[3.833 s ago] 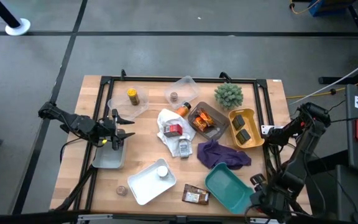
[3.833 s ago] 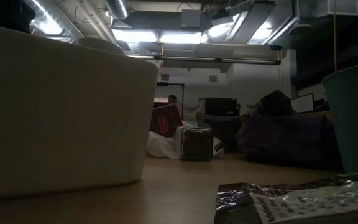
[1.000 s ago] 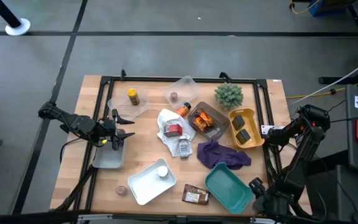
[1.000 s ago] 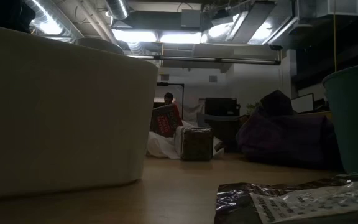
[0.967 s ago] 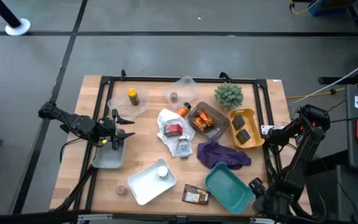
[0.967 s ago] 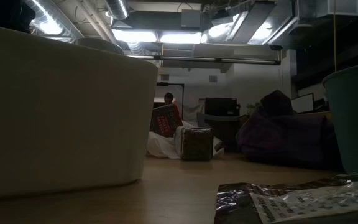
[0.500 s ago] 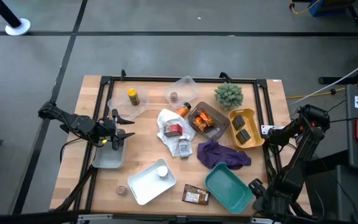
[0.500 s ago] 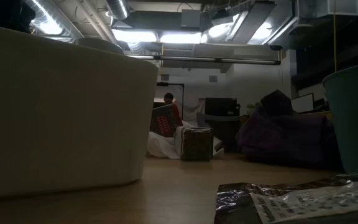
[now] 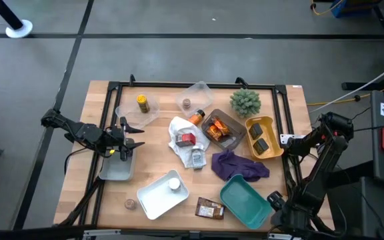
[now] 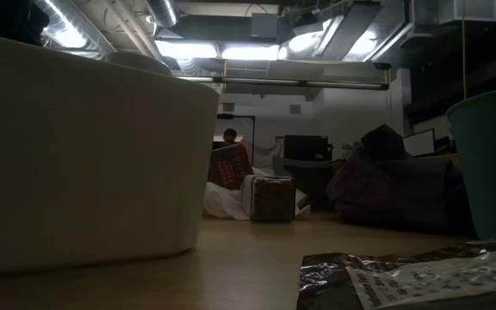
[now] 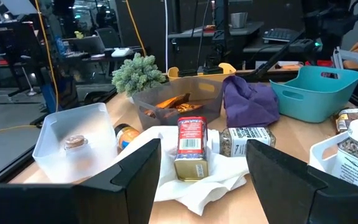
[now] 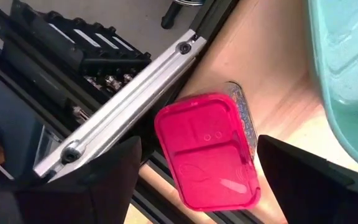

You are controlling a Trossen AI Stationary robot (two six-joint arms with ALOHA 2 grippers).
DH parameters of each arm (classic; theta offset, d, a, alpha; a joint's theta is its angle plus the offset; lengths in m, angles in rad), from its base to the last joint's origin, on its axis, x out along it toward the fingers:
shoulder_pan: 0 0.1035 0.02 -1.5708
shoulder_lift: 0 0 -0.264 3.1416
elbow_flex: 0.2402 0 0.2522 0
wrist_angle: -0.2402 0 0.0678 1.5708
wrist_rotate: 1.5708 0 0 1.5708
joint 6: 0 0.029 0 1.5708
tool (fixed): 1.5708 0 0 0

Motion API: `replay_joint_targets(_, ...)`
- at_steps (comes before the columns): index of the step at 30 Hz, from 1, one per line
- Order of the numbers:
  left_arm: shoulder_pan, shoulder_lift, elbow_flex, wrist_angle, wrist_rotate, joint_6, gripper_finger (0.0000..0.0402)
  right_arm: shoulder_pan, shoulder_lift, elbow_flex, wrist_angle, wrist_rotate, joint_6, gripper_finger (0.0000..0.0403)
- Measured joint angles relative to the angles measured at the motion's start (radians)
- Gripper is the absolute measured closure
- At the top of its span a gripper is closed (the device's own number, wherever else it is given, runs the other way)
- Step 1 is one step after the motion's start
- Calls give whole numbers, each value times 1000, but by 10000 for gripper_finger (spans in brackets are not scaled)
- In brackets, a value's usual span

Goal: Sort spices by type
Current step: Put the bottom red spice can into the green bin

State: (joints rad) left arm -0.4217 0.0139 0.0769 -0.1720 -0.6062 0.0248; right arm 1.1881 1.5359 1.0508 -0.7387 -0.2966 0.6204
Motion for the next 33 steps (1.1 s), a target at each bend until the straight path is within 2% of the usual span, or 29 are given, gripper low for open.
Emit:
replay_joint_targets(10,0,0,0,0,0,1,178,2,80,2,16,-14,14,84)
replay_joint_targets(20,0,0,0,0,0,1,178,7,100,-5,-123,116,4,84)
replay_joint_targets(25,0,0,0,0,0,1,178,-6,99,-3,-126,182,13,84)
replay_joint_targets(33,0,0,0,0,0,1,178,-13,99,-2,-115,200,14,84)
